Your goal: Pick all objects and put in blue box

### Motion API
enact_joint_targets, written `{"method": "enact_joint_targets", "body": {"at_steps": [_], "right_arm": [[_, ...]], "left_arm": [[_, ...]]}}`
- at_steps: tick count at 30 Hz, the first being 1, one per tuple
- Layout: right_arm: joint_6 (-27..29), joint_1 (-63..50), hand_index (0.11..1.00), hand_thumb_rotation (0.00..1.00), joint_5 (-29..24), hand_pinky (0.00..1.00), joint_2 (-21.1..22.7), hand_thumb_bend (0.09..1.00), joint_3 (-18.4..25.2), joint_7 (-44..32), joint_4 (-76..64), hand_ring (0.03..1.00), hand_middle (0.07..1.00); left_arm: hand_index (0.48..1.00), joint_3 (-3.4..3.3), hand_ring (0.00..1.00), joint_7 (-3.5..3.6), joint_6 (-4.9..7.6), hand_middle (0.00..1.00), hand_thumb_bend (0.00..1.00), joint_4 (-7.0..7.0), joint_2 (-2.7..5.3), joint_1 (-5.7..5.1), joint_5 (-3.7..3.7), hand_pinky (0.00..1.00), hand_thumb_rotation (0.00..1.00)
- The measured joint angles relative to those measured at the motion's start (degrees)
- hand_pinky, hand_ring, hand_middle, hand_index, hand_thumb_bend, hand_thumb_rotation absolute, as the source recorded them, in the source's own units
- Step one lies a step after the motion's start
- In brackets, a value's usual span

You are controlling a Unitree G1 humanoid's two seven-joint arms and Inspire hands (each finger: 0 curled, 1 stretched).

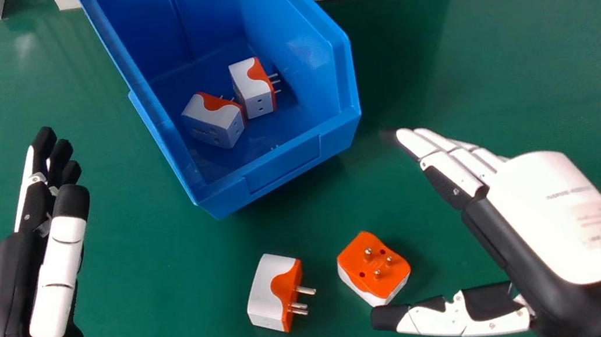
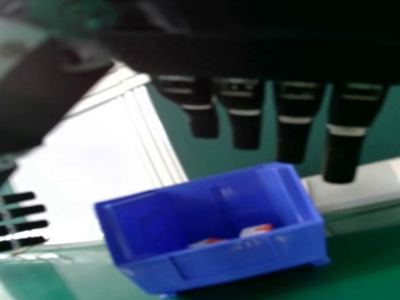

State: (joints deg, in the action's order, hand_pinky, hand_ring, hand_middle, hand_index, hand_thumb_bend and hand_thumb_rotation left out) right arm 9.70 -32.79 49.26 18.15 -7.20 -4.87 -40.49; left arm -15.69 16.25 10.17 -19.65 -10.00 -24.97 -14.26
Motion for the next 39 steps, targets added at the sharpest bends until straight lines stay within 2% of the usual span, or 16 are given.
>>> {"method": "enact_joint_targets", "body": {"at_steps": [3,8,18,29,33,36,39], "right_arm": [[0.0,0.5,0.890,0.53,0.1,0.68,-0.3,0.655,-0.6,0.0,1.4,0.839,0.887],[-0.1,2.6,0.872,0.52,2.6,0.67,-1.2,0.644,-2.0,0.3,3.9,0.826,0.875],[-1.4,6.4,0.843,0.50,5.6,0.66,-1.7,0.635,-4.2,0.4,8.3,0.810,0.852],[-3.5,10.8,0.825,0.48,8.2,0.66,-1.6,0.632,-7.5,-0.2,14.3,0.798,0.835],[-4.2,12.5,0.812,0.47,9.2,0.65,-0.8,0.642,-8.4,-0.5,16.7,0.786,0.819],[-3.8,14.9,0.805,0.46,9.6,0.64,1.1,0.653,-8.9,-0.6,19.4,0.776,0.809],[-3.1,17.6,0.800,0.44,9.5,0.64,3.8,0.663,-8.9,-2.2,20.9,0.773,0.805]], "left_arm": [[1.000,-0.09,1.00,0.02,-0.05,1.00,0.74,-0.01,-0.03,-0.07,0.04,1.00,1.00],[1.000,-0.41,1.00,0.00,-0.87,1.00,0.76,-0.07,-0.22,0.01,0.14,1.00,1.00],[1.000,-0.45,1.00,0.31,-0.88,1.00,0.75,0.01,-0.90,1.48,0.11,1.00,1.00],[1.000,-0.53,1.00,0.26,-1.05,1.00,0.77,0.25,-1.96,2.31,0.10,1.00,1.00],[1.000,-0.56,1.00,0.14,-1.86,1.00,0.76,0.22,-2.26,2.38,0.11,1.00,1.00],[0.995,-0.62,1.00,0.09,-1.86,1.00,0.75,0.19,-2.29,2.62,0.15,1.00,1.00],[0.992,-0.99,1.00,0.03,-1.84,1.00,0.75,0.17,-2.30,2.67,0.18,1.00,1.00]]}}
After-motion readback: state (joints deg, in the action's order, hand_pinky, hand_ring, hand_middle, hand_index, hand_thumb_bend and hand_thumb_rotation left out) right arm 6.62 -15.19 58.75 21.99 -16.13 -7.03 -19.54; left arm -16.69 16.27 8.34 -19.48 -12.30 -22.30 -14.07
